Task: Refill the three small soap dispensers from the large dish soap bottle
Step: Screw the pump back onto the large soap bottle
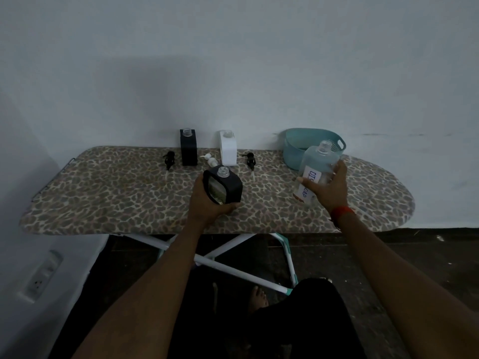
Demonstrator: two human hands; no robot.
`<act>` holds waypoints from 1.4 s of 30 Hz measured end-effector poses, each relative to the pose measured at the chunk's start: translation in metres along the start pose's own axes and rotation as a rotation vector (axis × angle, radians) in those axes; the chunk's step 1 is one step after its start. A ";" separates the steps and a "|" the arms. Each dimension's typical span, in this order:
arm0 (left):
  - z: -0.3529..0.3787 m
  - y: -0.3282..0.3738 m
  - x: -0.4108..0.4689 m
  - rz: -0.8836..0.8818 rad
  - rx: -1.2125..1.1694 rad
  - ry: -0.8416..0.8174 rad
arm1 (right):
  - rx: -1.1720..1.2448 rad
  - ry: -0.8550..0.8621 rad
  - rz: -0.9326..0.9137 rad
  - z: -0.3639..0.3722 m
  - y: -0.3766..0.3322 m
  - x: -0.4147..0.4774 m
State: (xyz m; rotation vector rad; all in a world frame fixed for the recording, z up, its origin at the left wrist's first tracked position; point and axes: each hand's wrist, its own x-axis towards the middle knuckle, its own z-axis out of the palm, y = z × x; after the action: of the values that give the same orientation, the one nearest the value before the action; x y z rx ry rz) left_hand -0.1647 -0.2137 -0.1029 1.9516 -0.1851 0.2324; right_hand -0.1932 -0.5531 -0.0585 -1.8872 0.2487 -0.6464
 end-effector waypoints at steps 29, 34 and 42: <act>-0.003 0.000 0.002 0.034 -0.031 -0.073 | -0.497 -0.527 -0.141 0.149 -0.119 -0.026; 0.009 -0.009 0.002 0.024 0.425 -0.272 | -0.483 -0.377 -0.104 0.128 -0.134 0.015; 0.017 -0.022 0.007 0.133 0.705 -0.308 | -0.493 -0.132 0.130 0.132 -0.124 0.086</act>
State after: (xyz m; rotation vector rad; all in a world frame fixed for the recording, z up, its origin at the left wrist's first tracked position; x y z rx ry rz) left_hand -0.1513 -0.2213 -0.1272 2.6774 -0.4861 0.0824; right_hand -0.0659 -0.4377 0.0451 -2.3505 0.4743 -0.3907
